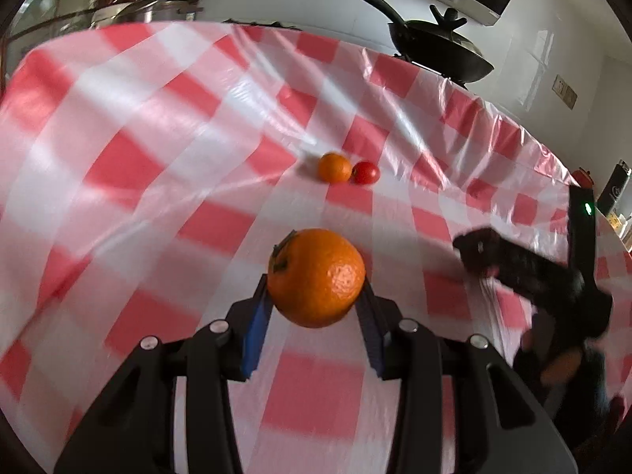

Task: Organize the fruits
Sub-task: 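Carry the held apple and orange down into the white box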

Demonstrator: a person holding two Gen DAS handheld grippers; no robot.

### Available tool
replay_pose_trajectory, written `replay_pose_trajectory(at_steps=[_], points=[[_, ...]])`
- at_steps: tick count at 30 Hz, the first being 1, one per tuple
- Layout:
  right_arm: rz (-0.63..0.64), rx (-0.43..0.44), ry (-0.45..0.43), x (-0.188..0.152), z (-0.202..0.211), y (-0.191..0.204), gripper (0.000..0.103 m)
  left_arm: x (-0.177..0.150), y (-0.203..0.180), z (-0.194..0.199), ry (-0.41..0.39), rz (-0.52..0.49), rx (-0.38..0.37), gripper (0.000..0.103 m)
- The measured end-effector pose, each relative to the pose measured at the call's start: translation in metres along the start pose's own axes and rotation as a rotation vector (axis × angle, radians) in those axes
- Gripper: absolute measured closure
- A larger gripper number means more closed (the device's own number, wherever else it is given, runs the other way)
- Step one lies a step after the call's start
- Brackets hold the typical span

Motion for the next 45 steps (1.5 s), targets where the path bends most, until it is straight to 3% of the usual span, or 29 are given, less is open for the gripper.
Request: replay_pose_trajectory(at_steps=[4,6,15,23,45], points=[[-0.005,-0.008,0.043,-0.007,0.006,0.008,0.040,-0.020,0.015,0.021,0.005,0.021,0.006,0.061],[0.001,0.027,0.057,-0.020,0.016,0.021,0.040,-0.029,0.022,0.033,0.009,0.031,0.006,0.061],[0.174,0.106,0.034,-0.075,0.071,0.102,0.040,-0.059,0.043,0.080,-0.020,0.034,0.023,0.061],[0.272,0.124,0.039,-0.117,0.101,0.142,0.040,-0.086,0.073,0.105,-0.019,0.063,0.036,0.061],[0.515,0.208,0.090,-0.185,0.129,0.232,0.040,-0.104,0.143,0.164,-0.066,0.114,0.079,0.061]])
Point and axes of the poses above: each gripper's, at about its wrist camera, not at the fingertips, and z roughly against the way its jaws point, y to its left, x to its top, the point moved 2 cm from there along -z, roughly the way its jaws point, and after that the axes turned 15 degrees about z, right-handed, at the moved point
